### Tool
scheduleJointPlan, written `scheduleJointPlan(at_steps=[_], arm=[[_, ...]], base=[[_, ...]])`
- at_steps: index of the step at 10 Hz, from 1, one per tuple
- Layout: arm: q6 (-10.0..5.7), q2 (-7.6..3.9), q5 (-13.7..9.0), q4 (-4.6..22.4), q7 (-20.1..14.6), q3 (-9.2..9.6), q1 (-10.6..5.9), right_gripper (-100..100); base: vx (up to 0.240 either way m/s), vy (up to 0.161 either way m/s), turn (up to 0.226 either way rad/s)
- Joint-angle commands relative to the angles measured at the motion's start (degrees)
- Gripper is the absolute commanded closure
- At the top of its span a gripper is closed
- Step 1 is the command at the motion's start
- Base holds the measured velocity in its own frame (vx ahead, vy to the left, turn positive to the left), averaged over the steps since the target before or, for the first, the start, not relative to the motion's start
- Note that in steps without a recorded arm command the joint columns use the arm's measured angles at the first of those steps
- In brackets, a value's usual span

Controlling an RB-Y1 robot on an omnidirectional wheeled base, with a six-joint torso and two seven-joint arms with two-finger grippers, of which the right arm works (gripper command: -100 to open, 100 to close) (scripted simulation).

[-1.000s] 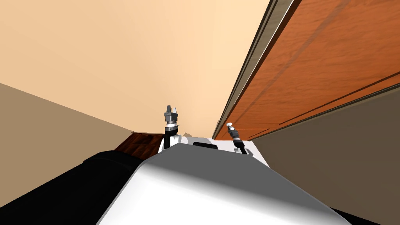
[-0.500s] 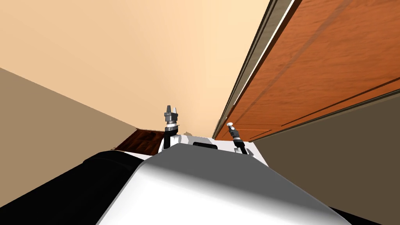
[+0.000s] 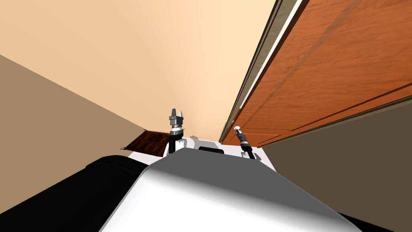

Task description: Pull the door open

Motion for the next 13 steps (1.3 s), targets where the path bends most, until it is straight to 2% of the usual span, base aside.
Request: scheduleJointPlan(at_steps=[1,4,6,13], arm=[[0.23,0.87,-0.4,-0.6,-2.8,0.96,0.56,100],[0.40,0.84,-1.7,-0.6,-6.8,1.30,0.48,100],[0.40,0.84,-1.7,-0.6,-6.8,1.30,0.48,100],[0.86,0.77,-5.1,-0.7,-17.5,2.25,0.27,100]], base=[[-0.038,-0.018,0.057],[-0.039,-0.020,0.065],[-0.016,-0.011,0.004],[-0.035,-0.018,0.065]])
